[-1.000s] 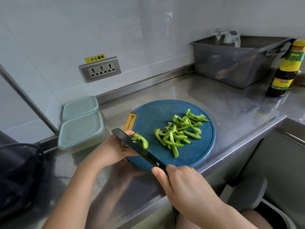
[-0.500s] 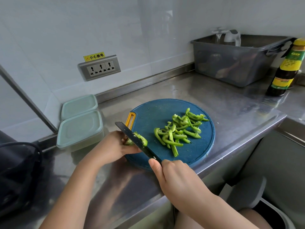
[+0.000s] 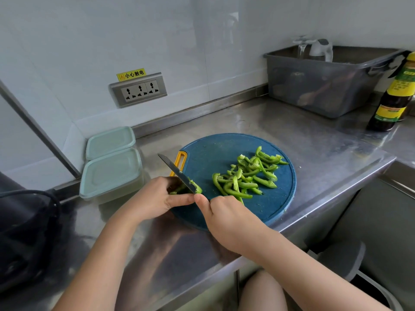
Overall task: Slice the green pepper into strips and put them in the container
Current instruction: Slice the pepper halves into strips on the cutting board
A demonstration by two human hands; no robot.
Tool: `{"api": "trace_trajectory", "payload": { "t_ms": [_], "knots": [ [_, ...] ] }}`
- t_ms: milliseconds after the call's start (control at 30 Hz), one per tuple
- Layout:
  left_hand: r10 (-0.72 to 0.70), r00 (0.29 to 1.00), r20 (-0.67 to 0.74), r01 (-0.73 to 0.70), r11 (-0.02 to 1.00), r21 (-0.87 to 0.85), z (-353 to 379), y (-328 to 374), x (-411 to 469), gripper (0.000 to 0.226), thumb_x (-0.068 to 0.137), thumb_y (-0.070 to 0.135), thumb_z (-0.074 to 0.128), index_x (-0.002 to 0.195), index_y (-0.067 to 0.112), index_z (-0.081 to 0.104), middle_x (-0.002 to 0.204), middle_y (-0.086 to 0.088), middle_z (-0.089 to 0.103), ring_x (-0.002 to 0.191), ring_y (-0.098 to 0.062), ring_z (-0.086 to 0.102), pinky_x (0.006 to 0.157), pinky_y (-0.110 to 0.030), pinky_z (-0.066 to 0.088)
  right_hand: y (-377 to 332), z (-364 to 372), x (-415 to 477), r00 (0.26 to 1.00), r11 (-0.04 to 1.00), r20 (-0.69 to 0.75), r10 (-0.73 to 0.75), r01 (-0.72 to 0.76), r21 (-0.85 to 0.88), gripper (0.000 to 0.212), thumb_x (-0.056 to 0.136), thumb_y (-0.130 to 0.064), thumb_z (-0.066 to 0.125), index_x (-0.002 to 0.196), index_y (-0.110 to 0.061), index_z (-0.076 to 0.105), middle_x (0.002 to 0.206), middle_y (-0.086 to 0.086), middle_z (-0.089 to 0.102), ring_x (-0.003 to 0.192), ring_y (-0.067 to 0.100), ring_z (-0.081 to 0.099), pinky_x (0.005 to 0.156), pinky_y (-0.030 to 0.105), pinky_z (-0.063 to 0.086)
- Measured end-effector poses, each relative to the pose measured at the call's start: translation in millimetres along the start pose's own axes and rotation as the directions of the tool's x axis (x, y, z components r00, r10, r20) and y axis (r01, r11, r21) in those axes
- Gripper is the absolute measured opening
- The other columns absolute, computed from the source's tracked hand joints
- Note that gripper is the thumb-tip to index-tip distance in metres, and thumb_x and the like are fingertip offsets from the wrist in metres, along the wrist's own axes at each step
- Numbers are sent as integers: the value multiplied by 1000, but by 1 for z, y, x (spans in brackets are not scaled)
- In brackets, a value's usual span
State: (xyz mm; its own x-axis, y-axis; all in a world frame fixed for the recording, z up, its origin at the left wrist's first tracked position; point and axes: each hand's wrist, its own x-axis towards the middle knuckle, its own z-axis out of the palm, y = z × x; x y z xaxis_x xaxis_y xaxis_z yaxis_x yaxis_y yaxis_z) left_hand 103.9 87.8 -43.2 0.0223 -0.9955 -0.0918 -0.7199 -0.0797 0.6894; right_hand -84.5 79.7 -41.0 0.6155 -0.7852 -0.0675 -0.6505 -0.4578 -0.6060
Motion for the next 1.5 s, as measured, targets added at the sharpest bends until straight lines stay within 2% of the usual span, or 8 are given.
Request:
{"api": "trace_trajectory", "payload": {
  "t_ms": [167,267,500,733,833,1067,1200,1500],
  "knots": [
    [-12,1000,-28,12,1000,8,0,3,2,61,48,83,59,88,38,68,73,18,66,66,1,58,57,-12,39,-10,-15,9,992,980,69,104,-114,164,44,104,-33,17,61,-26,18,59,5,34,53,23,37,56,39,41],
    [-34,998,-43,36,999,40,0,-1,3,55,46,77,65,76,31,63,54,15,53,51,-1,44,47,-15,29,-6,-19,20,971,962,158,177,-204,181,45,103,-41,18,63,-25,30,60,7,42,50,27,49,51,32,44],
    [-13,1000,22,12,996,85,-5,-5,0,59,43,72,71,93,43,59,80,13,67,71,-8,61,68,-28,47,-4,-26,35,887,848,315,337,-431,308,61,95,-59,23,82,-6,49,57,7,47,42,20,39,46,25,36],
    [-39,999,8,39,999,16,0,-5,0,78,43,68,78,112,38,56,98,10,68,89,-8,66,89,-31,51,28,-55,24,862,196,481,162,-506,840,54,97,-54,28,64,-13,40,42,-3,30,28,9,26,29,15,24],
    [-15,1000,3,15,1000,-16,2,-5,1,80,38,81,70,109,50,50,101,4,64,93,-17,65,91,-36,47,38,-62,14,867,87,480,132,-493,866,54,97,-54,28,63,-14,39,42,-4,29,27,8,25,27,15,23],
    [-45,999,5,45,996,-79,5,-2,0,75,47,68,68,112,36,49,74,8,68,54,-2,55,56,-17,44,30,-46,-9,928,524,284,243,-372,766,55,92,-62,31,67,-15,41,49,2,34,33,15,29,36,18,27],
    [-68,997,-22,66,996,-55,4,-1,1,74,48,65,70,113,34,51,69,12,67,53,1,53,57,-16,41,20,-22,-25,990,934,-100,98,-57,352,58,92,-59,30,56,-14,33,47,-2,31,44,17,30,48,31,28],
    [45,999,21,-44,997,-65,4,5,0,33,65,54,71,86,28,69,79,-1,64,78,-11,59,75,-35,44,11,-4,-51,993,997,-113,-29,20,-77,53,86,-62,8,64,-19,30,61,0,37,67,28,43,64,38,37]
  ]
}}
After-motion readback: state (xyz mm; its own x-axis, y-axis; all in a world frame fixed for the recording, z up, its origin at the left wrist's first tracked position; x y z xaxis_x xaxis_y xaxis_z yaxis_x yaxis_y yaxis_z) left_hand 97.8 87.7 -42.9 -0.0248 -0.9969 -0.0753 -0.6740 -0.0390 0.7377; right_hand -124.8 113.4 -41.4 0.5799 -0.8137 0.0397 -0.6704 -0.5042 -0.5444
